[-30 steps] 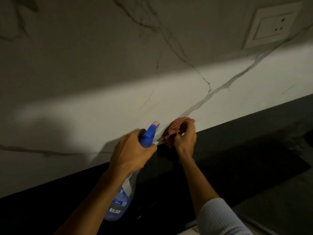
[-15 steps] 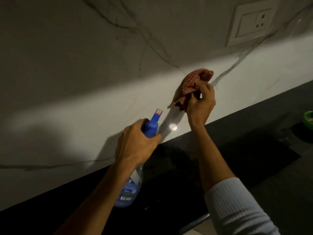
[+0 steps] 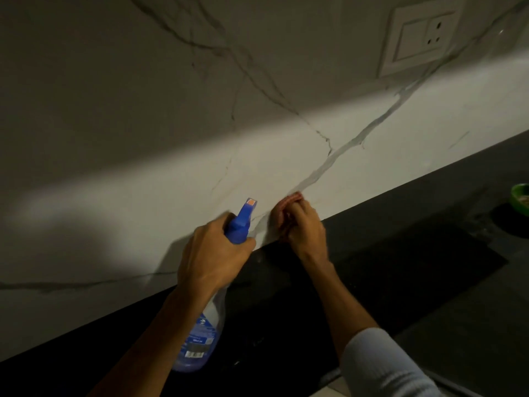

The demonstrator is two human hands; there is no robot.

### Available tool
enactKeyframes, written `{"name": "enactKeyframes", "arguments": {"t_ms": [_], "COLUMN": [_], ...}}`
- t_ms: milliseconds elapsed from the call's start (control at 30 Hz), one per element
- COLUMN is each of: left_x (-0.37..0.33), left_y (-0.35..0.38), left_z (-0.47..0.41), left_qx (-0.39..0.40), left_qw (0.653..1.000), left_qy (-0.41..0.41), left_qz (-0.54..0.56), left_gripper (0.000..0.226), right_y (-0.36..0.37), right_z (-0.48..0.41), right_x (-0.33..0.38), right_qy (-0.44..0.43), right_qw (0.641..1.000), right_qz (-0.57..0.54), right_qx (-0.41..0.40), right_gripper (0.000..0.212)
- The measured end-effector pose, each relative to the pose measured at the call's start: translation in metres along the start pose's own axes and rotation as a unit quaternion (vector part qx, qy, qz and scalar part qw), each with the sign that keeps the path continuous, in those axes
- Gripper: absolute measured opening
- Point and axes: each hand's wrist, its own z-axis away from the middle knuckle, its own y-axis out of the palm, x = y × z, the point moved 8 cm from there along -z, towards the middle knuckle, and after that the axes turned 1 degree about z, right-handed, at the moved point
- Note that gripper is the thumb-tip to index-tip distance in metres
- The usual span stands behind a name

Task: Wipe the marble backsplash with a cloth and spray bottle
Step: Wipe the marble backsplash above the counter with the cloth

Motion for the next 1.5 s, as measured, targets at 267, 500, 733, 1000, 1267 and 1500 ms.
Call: {"name": "enactKeyframes", "arguments": {"t_ms": [267,500,733,1000,1267,1500], "left_x": [0.022,0.034,0.019,0.047,0.073,0.081], "left_y": [-0.003,-0.002,0.025,-0.003,-0.046,-0.061], "left_z": [0.004,0.006,0.004,0.009,0.018,0.021], "left_qx": [0.029,0.017,0.045,-0.028,-0.108,-0.121], "left_qw": [0.999,0.999,0.998,0.998,0.993,0.992], "left_qy": [-0.039,-0.041,-0.023,-0.049,-0.042,-0.044], "left_qz": [0.012,0.000,-0.021,0.022,0.013,0.013], "left_gripper": [0.017,0.027,0.018,0.021,0.014,0.015], "right_y": [-0.082,-0.025,0.005,-0.014,0.034,-0.010], "right_z": [-0.046,-0.010,0.005,0.006,0.020,-0.015], "right_x": [-0.103,-0.042,-0.006,-0.067,0.093,0.109], "right_qy": [0.331,0.248,-0.003,0.292,-0.194,-0.137], "right_qw": [0.914,0.955,0.998,0.929,0.981,0.965], "right_qz": [-0.135,-0.104,-0.004,-0.159,0.015,-0.073], "right_qx": [-0.193,-0.122,0.064,-0.164,-0.009,-0.213], "right_gripper": [0.040,0.035,0.026,0.040,0.058,0.043]}}
